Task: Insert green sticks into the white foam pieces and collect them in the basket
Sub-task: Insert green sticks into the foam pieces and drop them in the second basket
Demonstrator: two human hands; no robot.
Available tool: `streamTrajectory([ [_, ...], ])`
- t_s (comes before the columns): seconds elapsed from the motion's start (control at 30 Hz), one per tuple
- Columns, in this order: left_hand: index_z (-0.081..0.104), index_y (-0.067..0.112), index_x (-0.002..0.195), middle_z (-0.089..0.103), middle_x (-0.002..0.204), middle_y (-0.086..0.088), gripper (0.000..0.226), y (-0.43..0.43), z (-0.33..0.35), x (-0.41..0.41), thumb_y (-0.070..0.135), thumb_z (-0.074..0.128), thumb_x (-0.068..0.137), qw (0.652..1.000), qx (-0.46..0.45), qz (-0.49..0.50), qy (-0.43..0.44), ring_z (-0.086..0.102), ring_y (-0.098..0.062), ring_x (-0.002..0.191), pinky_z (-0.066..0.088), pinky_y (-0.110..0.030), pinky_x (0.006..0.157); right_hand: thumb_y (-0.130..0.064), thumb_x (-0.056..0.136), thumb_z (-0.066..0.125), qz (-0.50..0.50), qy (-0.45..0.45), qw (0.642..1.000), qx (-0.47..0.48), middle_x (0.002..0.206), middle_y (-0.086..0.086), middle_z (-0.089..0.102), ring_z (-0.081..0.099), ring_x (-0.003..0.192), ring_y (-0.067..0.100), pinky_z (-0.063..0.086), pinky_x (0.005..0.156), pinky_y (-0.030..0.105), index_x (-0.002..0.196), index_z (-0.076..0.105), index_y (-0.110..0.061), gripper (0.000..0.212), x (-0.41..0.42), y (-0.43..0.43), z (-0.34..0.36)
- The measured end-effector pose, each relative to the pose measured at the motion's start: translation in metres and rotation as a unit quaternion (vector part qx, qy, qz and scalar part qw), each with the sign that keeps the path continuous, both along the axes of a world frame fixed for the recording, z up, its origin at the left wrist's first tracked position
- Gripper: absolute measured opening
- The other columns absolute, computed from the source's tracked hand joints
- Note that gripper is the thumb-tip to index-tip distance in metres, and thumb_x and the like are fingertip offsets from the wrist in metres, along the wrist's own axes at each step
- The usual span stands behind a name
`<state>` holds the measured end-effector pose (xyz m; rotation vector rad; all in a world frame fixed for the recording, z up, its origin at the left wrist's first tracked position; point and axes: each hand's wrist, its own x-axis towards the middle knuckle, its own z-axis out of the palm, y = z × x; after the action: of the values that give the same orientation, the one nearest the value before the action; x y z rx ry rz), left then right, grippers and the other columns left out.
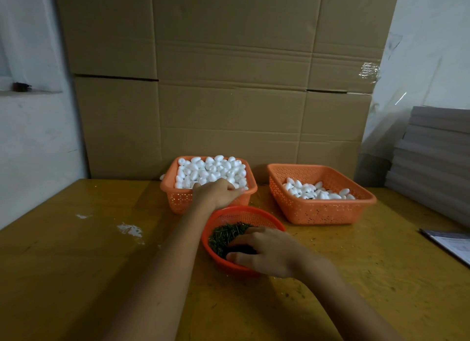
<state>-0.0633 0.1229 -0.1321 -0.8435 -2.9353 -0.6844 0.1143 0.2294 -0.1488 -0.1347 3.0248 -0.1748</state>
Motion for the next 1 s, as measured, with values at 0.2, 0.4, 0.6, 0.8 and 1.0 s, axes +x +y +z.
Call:
streamTrajectory([
  [0.2, 0.078, 0.032, 0.094, 0.076, 0.097, 0.009, 0.035, 0.001, 0.002, -0.002, 0.063, 0.063, 0.094, 0.987, 0.157, 0.021, -0.027, 0.069, -0.019, 0.106, 0.05, -0.044, 0.105, -0.069, 0.102, 0.037, 0.006, 0.003, 1.0, -0.008, 0.141, -0.001, 0.055, 0.053, 0.131, 0.021, 0.049, 0.102, 0.046, 0.149, 0.051, -0.04, 0.057, -0.001, 0.0, 0.0],
  [0.4, 0.081, 0.02, 0.09, 0.076, 0.092, 0.012, 0.009, -0.002, 0.0, 0.004, 0.019, 0.086, 0.084, 0.883, 0.458, 0.083, 0.065, 0.067, 0.0, 0.084, 0.054, -0.02, 0.084, -0.067, 0.101, 0.04, 0.006, 0.013, 1.0, -0.008, 0.142, -0.003, 0.055, 0.053, 0.131, 0.021, 0.05, 0.1, 0.044, 0.148, 0.052, -0.041, 0.054, -0.002, 0.001, -0.003],
  [0.6, 0.067, 0.015, 0.082, 0.069, 0.079, 0.016, 0.024, -0.008, -0.003, 0.019, 0.005, 0.088, 0.075, 0.837, 0.534, 0.088, 0.078, 0.068, 0.004, 0.073, 0.043, -0.002, 0.065, -0.046, 0.099, 0.056, 0.006, 0.058, 0.997, -0.056, 0.136, -0.01, 0.065, 0.06, 0.124, 0.016, 0.053, 0.097, 0.041, 0.136, 0.063, -0.04, 0.038, -0.005, 0.003, -0.005],
  [0.8, 0.066, 0.022, 0.111, 0.08, 0.095, 0.007, 0.042, -0.016, -0.015, 0.047, 0.009, 0.089, 0.079, 0.859, 0.502, -0.059, -0.08, 0.075, -0.002, 0.088, 0.057, -0.019, 0.074, -0.028, 0.093, 0.07, -0.004, 0.118, 0.989, -0.091, 0.12, -0.015, 0.071, 0.063, 0.113, 0.01, 0.054, 0.095, 0.034, 0.113, 0.075, -0.035, 0.022, -0.01, 0.006, -0.012],
  [1.0, 0.076, 0.019, 0.102, 0.075, 0.114, 0.0, 0.02, -0.027, -0.027, 0.058, 0.012, 0.085, 0.086, 0.871, 0.472, -0.09, -0.099, 0.079, -0.021, 0.091, 0.064, -0.041, 0.087, -0.023, 0.092, 0.076, -0.018, 0.173, 0.976, -0.131, 0.109, -0.015, 0.073, 0.066, 0.103, 0.006, 0.054, 0.091, 0.028, 0.103, 0.078, -0.028, 0.012, -0.014, 0.01, -0.018],
])
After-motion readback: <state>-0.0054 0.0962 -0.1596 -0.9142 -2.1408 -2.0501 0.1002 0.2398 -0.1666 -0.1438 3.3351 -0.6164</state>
